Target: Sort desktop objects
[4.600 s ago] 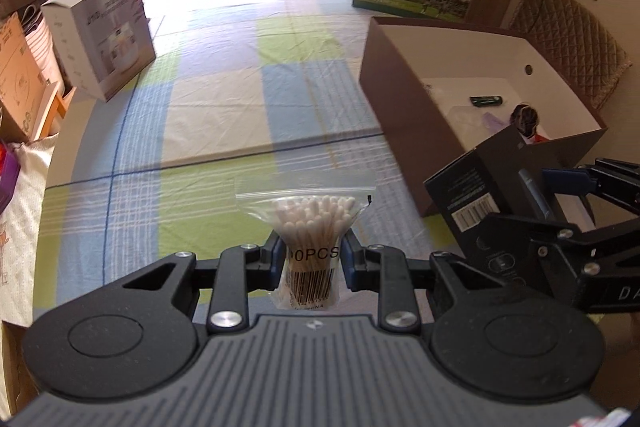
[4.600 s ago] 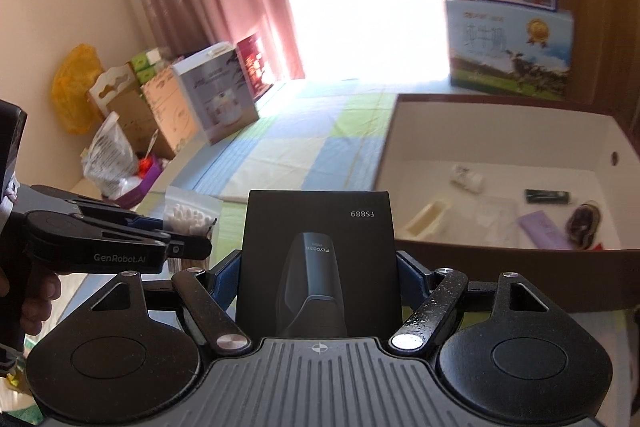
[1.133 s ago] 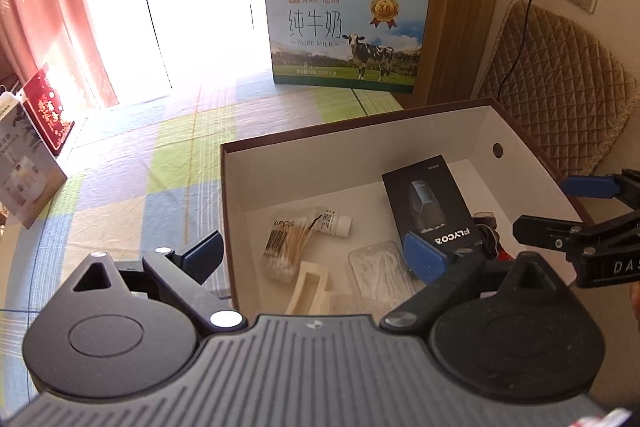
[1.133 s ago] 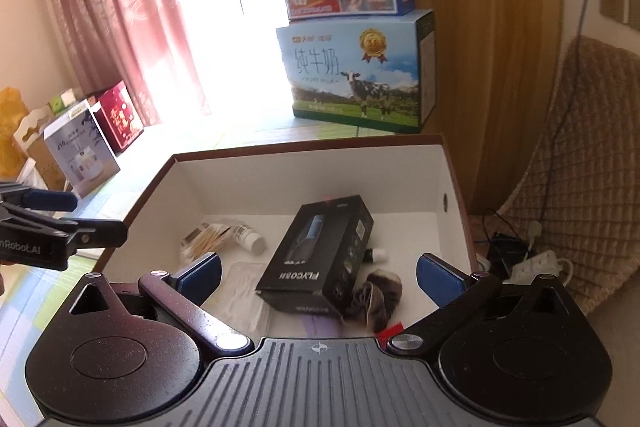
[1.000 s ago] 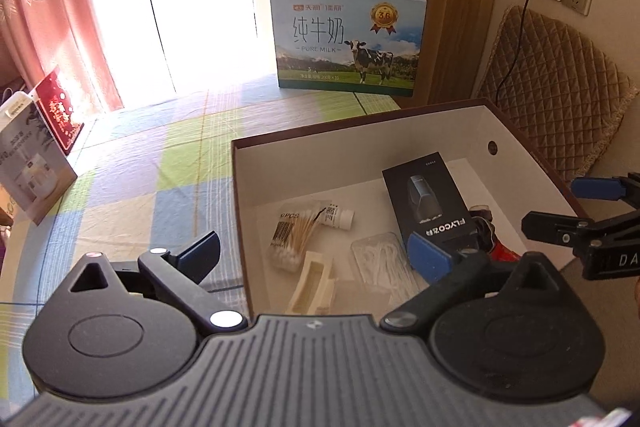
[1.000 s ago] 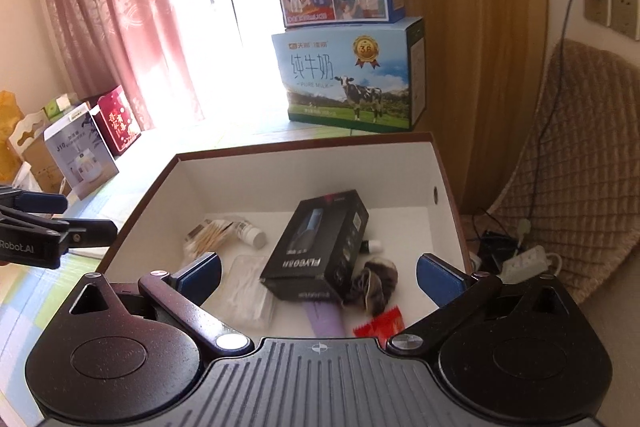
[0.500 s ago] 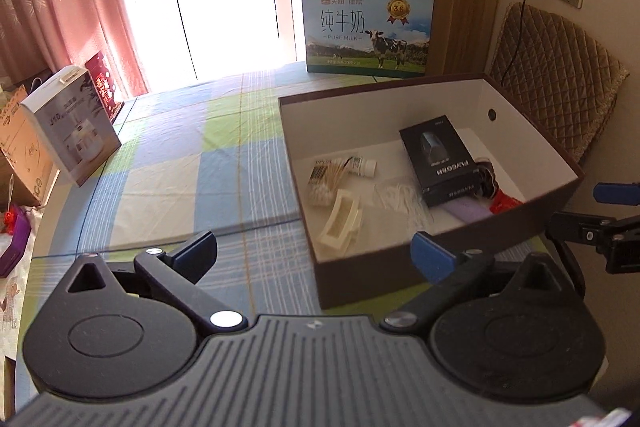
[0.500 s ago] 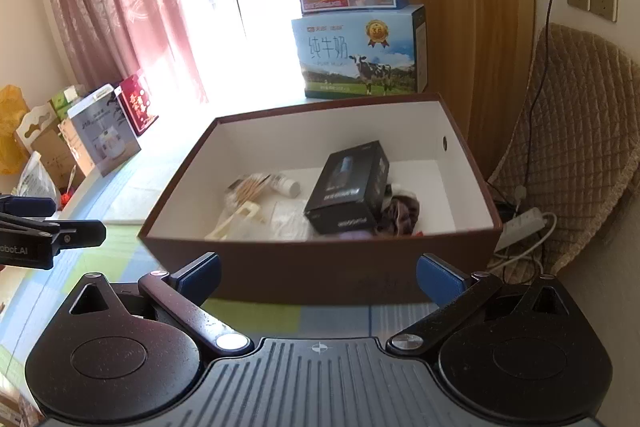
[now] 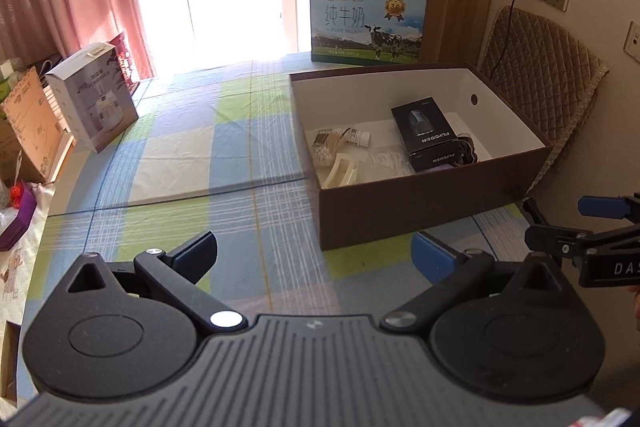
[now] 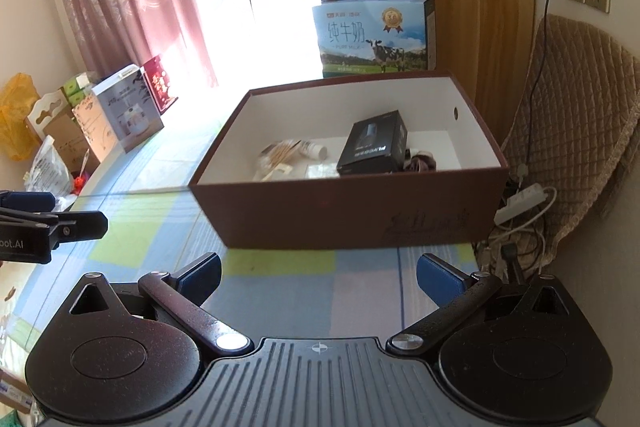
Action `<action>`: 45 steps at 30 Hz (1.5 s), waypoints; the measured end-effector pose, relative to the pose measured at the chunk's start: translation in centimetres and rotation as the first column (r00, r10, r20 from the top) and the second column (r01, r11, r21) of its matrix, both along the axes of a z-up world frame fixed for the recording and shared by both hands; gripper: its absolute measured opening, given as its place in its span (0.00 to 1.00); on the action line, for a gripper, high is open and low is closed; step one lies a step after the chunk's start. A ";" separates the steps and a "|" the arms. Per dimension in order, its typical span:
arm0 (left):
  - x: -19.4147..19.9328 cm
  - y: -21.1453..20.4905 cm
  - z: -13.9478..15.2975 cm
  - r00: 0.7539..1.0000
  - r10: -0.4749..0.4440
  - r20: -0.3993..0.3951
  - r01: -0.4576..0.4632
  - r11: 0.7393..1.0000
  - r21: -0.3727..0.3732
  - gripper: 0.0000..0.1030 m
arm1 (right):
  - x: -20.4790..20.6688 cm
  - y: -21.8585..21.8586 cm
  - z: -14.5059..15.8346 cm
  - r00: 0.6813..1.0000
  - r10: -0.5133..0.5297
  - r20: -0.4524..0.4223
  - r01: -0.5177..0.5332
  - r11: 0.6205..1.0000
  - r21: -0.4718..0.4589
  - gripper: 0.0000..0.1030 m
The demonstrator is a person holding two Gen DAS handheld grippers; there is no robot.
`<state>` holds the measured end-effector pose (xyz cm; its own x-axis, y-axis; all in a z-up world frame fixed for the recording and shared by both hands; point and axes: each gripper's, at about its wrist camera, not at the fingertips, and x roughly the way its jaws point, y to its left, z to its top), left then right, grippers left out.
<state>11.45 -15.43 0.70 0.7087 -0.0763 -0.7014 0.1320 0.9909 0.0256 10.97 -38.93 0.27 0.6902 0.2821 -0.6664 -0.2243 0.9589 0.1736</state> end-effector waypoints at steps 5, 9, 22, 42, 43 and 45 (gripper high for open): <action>-1.9 0.5 0.2 1.000 0.009 0.000 -0.009 1.000 0.007 0.99 | -1.6 0.7 0.1 1.000 0.000 -0.001 0.000 1.000 -0.006 0.98; -3.1 0.9 0.2 1.000 0.017 -0.006 -0.017 1.000 0.006 0.99 | -2.8 1.3 0.0 1.000 0.008 -0.007 -0.008 1.000 -0.009 0.98; -6.3 1.8 -0.7 0.998 0.029 -0.048 -0.028 1.000 0.007 0.99 | -5.9 3.1 -0.7 0.999 0.039 -0.027 -0.040 0.999 -0.017 0.98; -9.2 3.3 -2.0 0.993 0.075 -0.091 -0.073 0.997 0.026 0.99 | -7.7 4.6 -1.9 0.996 0.065 -0.064 -0.067 0.997 -0.030 0.98; -9.3 3.4 -2.1 0.993 0.075 -0.094 -0.073 0.997 0.027 0.99 | -7.8 4.7 -2.0 0.996 0.066 -0.065 -0.068 0.997 -0.030 0.98; -9.4 3.4 -2.2 0.993 0.075 -0.096 -0.073 0.997 0.027 0.99 | -7.9 4.8 -2.1 0.995 0.066 -0.069 -0.068 0.997 -0.031 0.98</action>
